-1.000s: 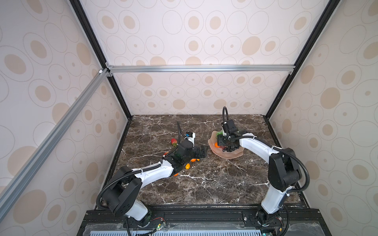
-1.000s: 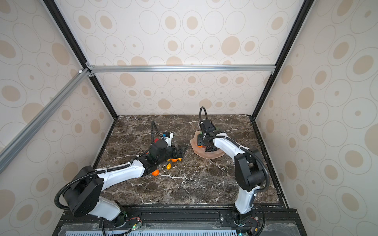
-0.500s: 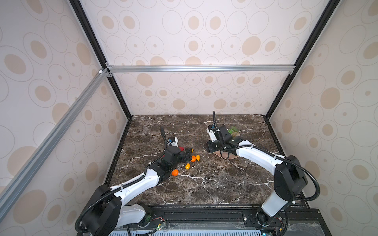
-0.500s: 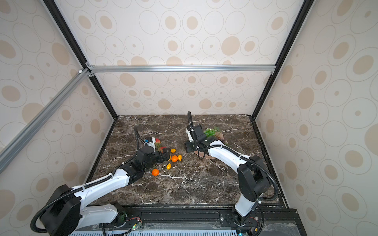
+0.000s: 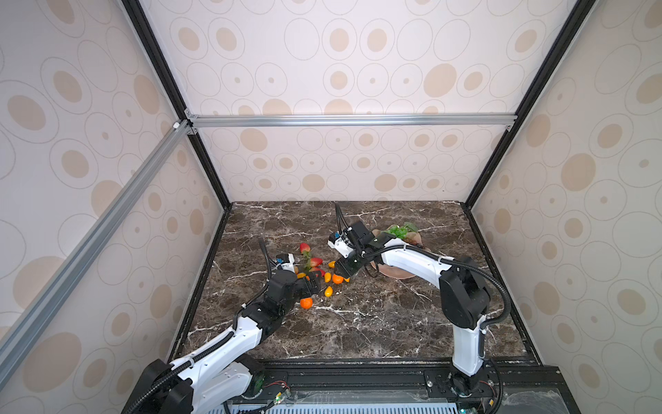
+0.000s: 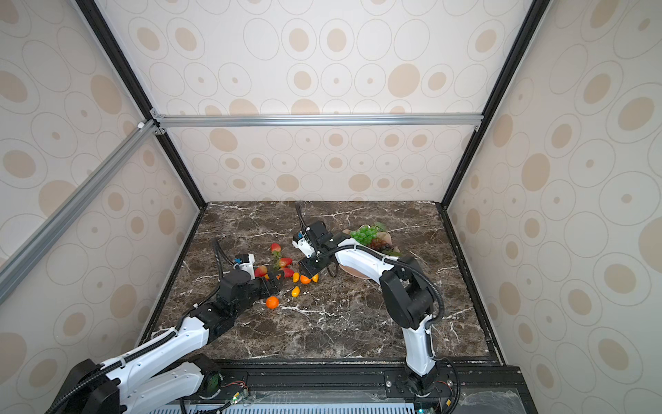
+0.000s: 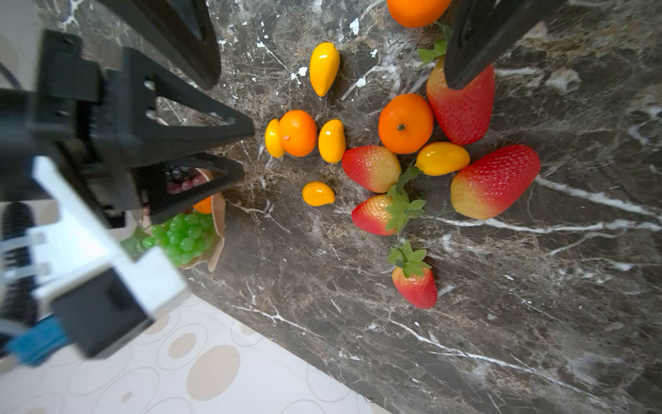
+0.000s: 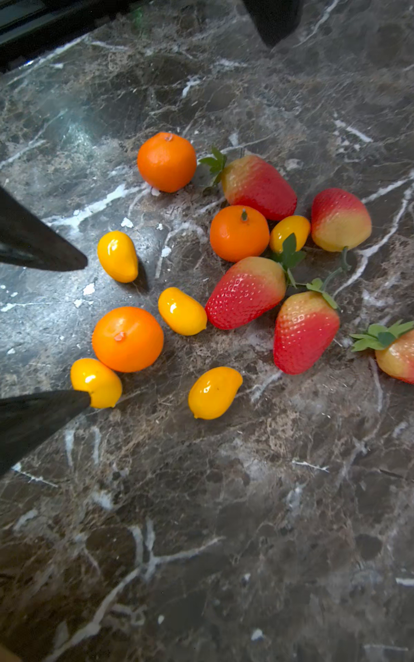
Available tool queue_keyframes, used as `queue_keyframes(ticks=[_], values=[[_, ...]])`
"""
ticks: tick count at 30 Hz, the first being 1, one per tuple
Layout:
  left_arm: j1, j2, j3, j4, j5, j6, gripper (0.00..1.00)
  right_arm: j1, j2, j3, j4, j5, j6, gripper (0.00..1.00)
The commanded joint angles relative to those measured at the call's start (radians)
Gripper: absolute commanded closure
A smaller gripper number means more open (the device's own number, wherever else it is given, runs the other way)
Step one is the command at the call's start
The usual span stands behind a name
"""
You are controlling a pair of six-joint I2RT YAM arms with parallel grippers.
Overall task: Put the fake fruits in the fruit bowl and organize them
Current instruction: 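Move the right gripper down and close it on an orange on the table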
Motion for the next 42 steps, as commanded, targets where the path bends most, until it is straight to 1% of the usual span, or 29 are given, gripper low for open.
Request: queue_keyframes(ticks=[1,5,7,9,16,25,37,42], values=[[0.034,-0.054,-0.021,0.024,0.075,0.016,0.02,0.017,0.053,0.069,-0.111,-0.019,-0.077,0.44],[0.099,-0.098,-0.068,0.066,0.157,0.007,0.02,0.022,0.105,0.126,-0.148,0.000,-0.096,0.43],[0.117,-0.102,-0.079,0.085,0.192,-0.003,0.02,0.023,0.126,0.149,-0.164,0.005,-0.101,0.43],[0.122,-0.104,-0.083,0.096,0.203,-0.008,0.02,0.025,0.150,0.173,-0.179,0.014,-0.106,0.42],[0.130,-0.119,-0.091,0.095,0.190,-0.005,0.02,0.033,0.202,0.216,-0.204,0.046,-0.122,0.40],[0.134,-0.123,-0.100,0.110,0.202,-0.015,0.02,0.036,0.244,0.254,-0.227,0.038,-0.128,0.40],[0.138,-0.129,-0.114,0.125,0.209,-0.024,0.02,0.040,0.276,0.272,-0.239,0.062,-0.133,0.41],[0.140,-0.129,-0.114,0.125,0.212,-0.029,0.02,0.040,0.290,0.287,-0.249,0.073,-0.129,0.44]])
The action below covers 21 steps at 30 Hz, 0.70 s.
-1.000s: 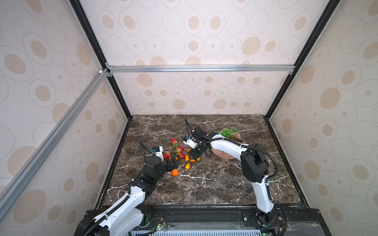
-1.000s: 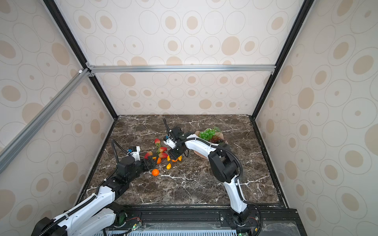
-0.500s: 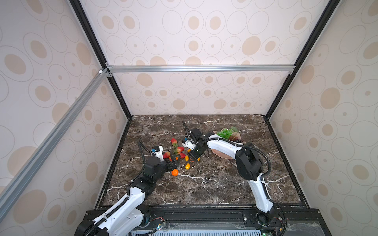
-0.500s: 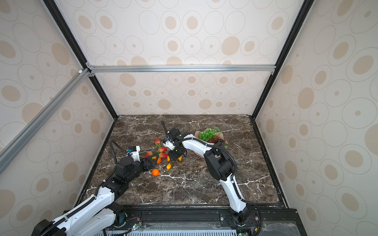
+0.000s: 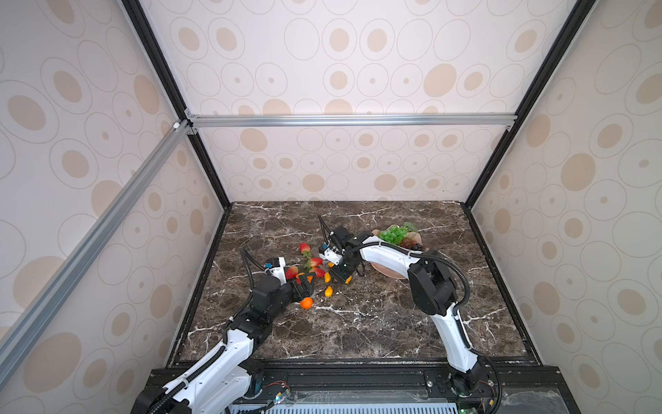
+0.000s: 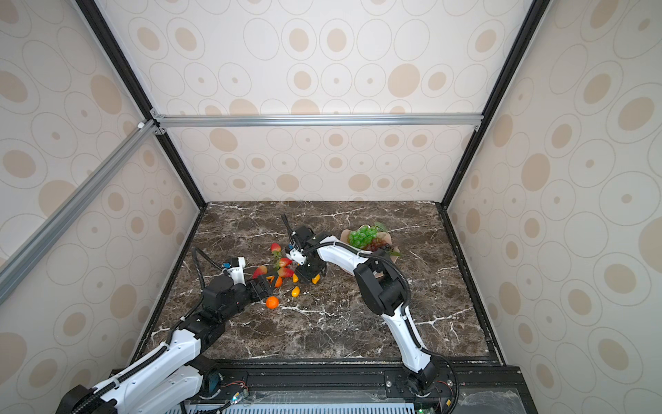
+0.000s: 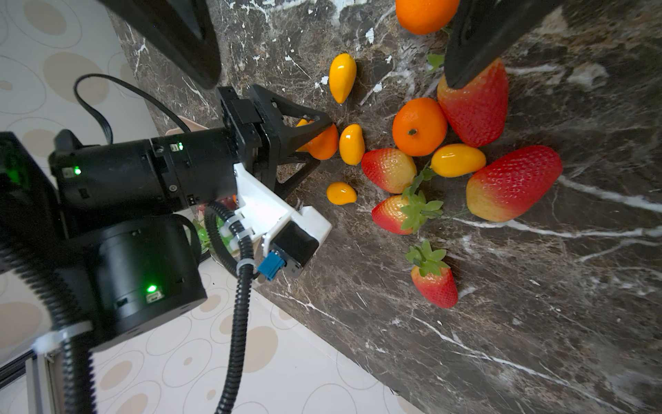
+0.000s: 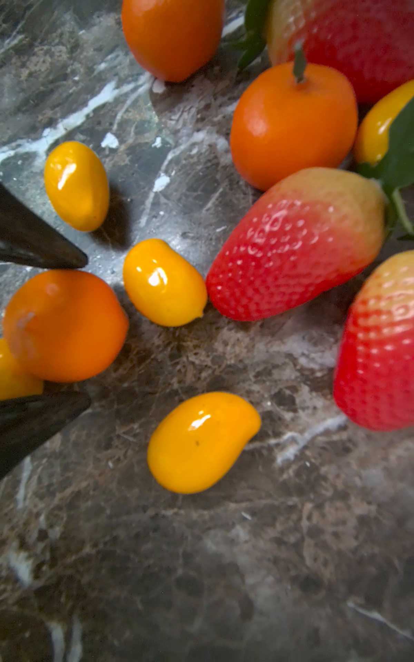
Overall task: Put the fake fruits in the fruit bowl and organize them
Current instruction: 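Move the right gripper down and close it on an orange on the table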
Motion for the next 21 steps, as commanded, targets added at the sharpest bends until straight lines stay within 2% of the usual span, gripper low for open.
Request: queue_keyframes(ticks=[1,11,21], values=[[0.009,-0.013,0.002,0.027,0.007,-0.016,0.02,0.011,0.027,0.025,-0.028,0.016,-0.016,0.45],[0.011,-0.009,0.002,0.026,0.010,-0.010,0.02,0.011,0.026,0.024,-0.033,0.017,-0.012,0.51],[0.011,-0.004,0.032,0.026,0.013,0.050,0.02,0.010,-0.057,-0.001,0.003,0.007,0.017,0.55]])
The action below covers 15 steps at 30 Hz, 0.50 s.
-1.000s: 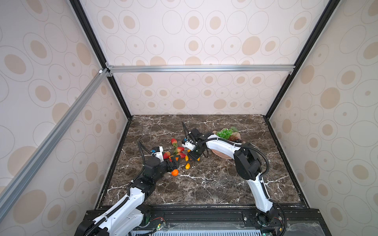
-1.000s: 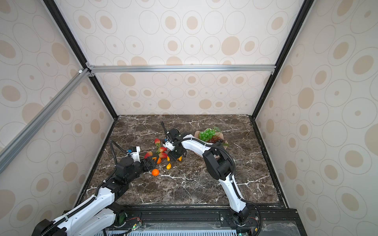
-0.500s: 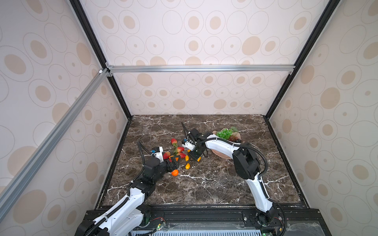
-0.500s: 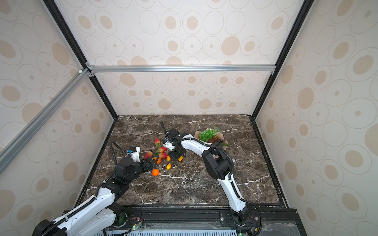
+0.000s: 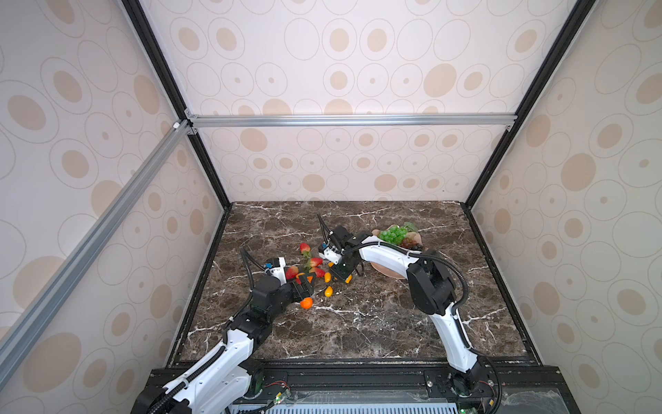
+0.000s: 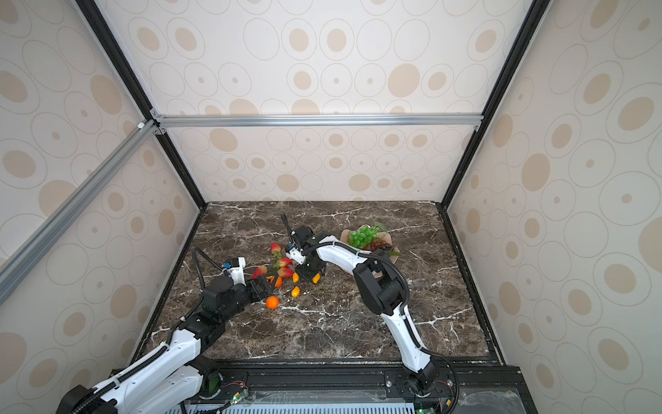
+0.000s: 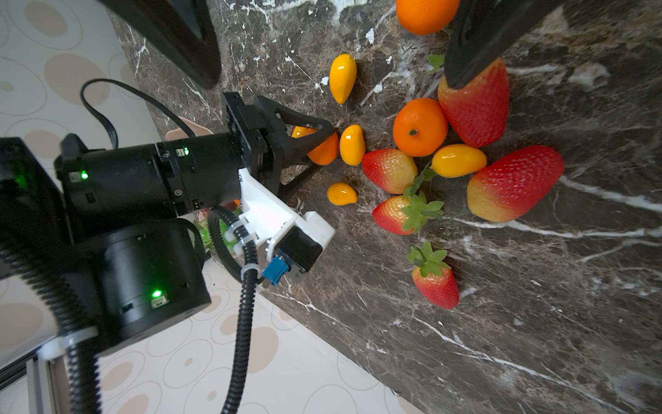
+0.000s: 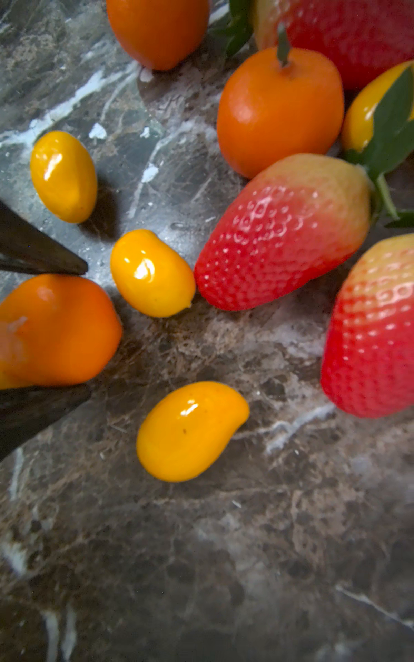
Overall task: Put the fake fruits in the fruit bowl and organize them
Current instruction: 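Move the right gripper down and close it on an orange on the table, then carry the orange with the right gripper to the pink bowl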
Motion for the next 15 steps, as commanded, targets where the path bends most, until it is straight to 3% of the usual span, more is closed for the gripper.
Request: queue_keyframes(ticks=[1,15], values=[[0.012,-0.001,0.034,0.025,0.020,0.045,0.02,0.008,-0.079,-0.017,0.002,-0.007,0.013,0.56],[-0.043,0.132,0.177,0.106,0.052,0.173,0.02,-0.071,-0.408,-0.326,0.207,-0.098,0.155,0.57]])
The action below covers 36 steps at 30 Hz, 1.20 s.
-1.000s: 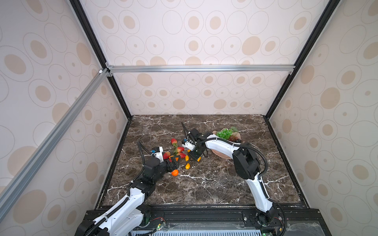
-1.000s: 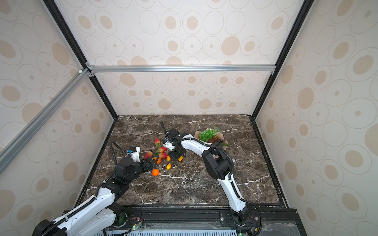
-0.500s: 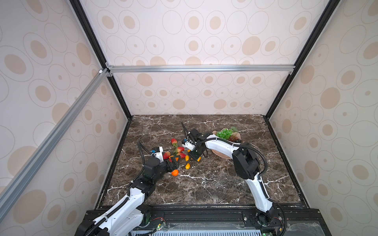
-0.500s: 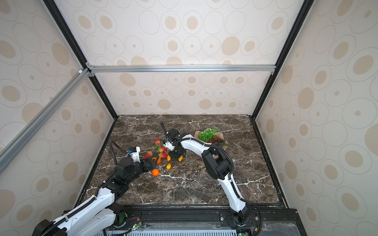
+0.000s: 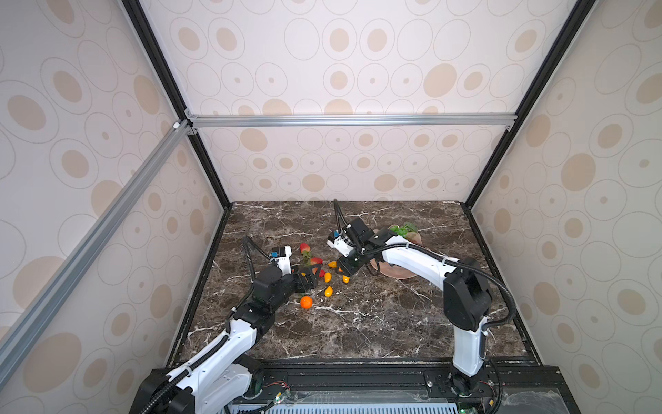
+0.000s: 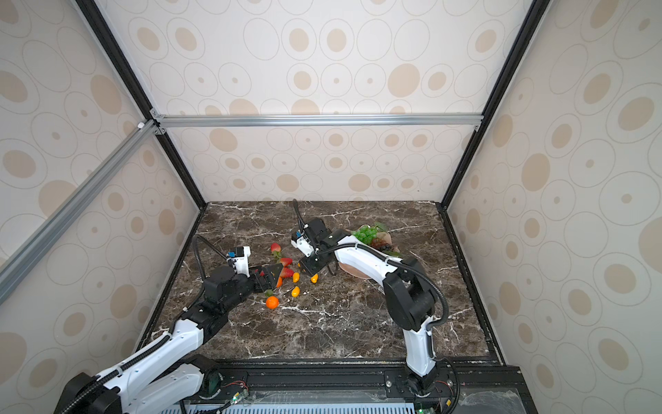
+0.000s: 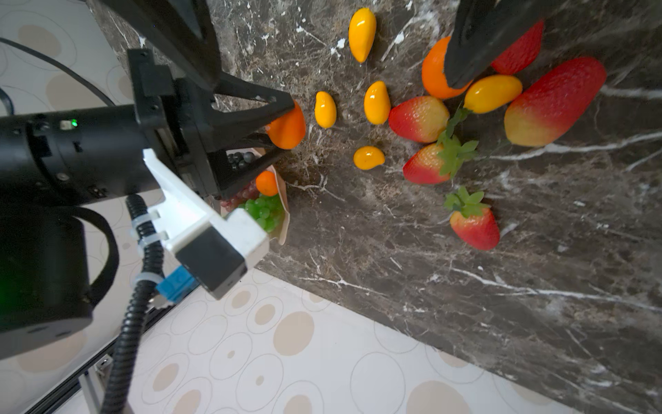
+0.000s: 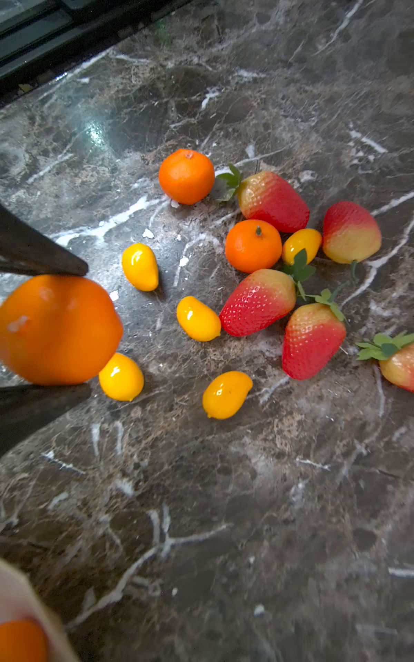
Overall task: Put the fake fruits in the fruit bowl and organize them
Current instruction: 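Carry the orange with the right gripper to the pink bowl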
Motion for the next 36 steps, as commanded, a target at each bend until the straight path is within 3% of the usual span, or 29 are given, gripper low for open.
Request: queue_keyframes(ticks=[1,7,15,23,29,36], values=[[-0.035,0.045,0.068,0.052,0.001,0.052,0.02,-0.047,-0.082,-0.080,0.074,-0.044,0.060,0.57],[-0.140,0.182,0.137,0.117,-0.034,0.068,0.02,-0.134,-0.184,-0.213,0.139,-0.034,0.122,0.58],[-0.280,0.377,0.269,0.163,-0.078,0.076,0.02,-0.220,-0.227,-0.284,0.160,0.083,0.205,0.57],[-0.296,0.516,0.370,0.186,-0.064,0.025,0.02,-0.255,-0.161,-0.217,0.113,0.265,0.256,0.57],[-0.297,0.570,0.401,0.196,-0.046,0.004,0.02,-0.257,-0.091,-0.145,0.042,0.318,0.268,0.57],[-0.299,0.585,0.394,0.193,-0.020,0.001,0.02,-0.256,-0.066,-0.157,-0.003,0.291,0.269,0.58]])
